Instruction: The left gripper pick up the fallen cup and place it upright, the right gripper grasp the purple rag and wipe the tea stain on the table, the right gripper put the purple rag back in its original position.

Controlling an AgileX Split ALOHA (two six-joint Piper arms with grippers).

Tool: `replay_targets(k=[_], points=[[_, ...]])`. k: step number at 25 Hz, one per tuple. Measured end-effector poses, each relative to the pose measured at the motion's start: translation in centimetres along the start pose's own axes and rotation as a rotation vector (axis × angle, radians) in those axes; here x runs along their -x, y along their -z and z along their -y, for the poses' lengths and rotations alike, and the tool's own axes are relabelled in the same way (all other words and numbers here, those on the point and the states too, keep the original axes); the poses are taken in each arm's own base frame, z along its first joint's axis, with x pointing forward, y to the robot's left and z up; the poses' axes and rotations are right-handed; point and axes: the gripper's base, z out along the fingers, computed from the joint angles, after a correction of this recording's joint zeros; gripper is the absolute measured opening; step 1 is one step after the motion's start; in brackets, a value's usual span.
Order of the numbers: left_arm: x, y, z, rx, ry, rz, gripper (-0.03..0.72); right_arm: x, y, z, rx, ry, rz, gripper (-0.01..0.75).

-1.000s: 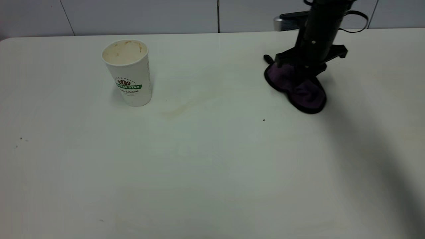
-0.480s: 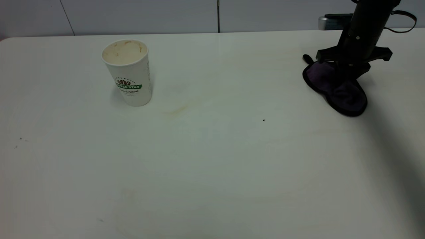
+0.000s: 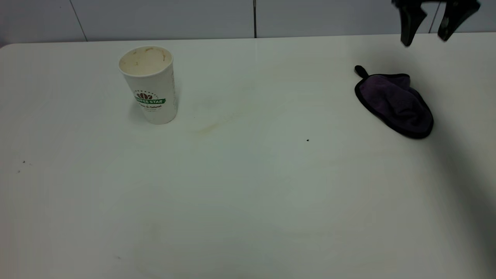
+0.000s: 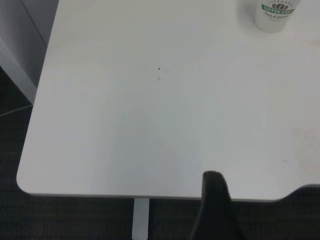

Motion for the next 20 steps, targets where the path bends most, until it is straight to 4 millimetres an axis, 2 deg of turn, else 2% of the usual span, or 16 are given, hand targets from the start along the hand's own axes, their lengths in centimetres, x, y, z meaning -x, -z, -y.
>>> replay_targets(k=[4, 5, 6, 8, 12, 16, 20], points=[[0.0, 0.0, 0.0, 0.0, 0.001, 0.0, 0.564, 0.3, 7.1, -1.6, -0.006, 0.033, 0.107, 0.728], [0.0, 0.0, 0.0, 0.0, 0.001, 0.0, 0.564, -0.1, 8.5, -2.4, -0.009, 0.051, 0.114, 0.728], [0.0, 0.0, 0.0, 0.0, 0.001, 0.0, 0.564, -0.7, 10.9, -3.3, -0.022, 0.073, 0.136, 0.728], [0.0, 0.0, 0.0, 0.0, 0.001, 0.0, 0.564, -2.3, 13.8, -4.8, -0.04, 0.104, 0.137, 0.728], [0.0, 0.0, 0.0, 0.0, 0.002, 0.0, 0.564, -8.0, 20.4, -6.6, -0.043, 0.12, 0.157, 0.728], [0.0, 0.0, 0.0, 0.0, 0.002, 0.0, 0.564, -15.0, 24.6, -6.4, -0.04, 0.071, 0.162, 0.728], [0.0, 0.0, 0.0, 0.0, 0.002, 0.0, 0.564, -23.1, 28.6, -5.8, -0.043, 0.027, 0.238, 0.728]])
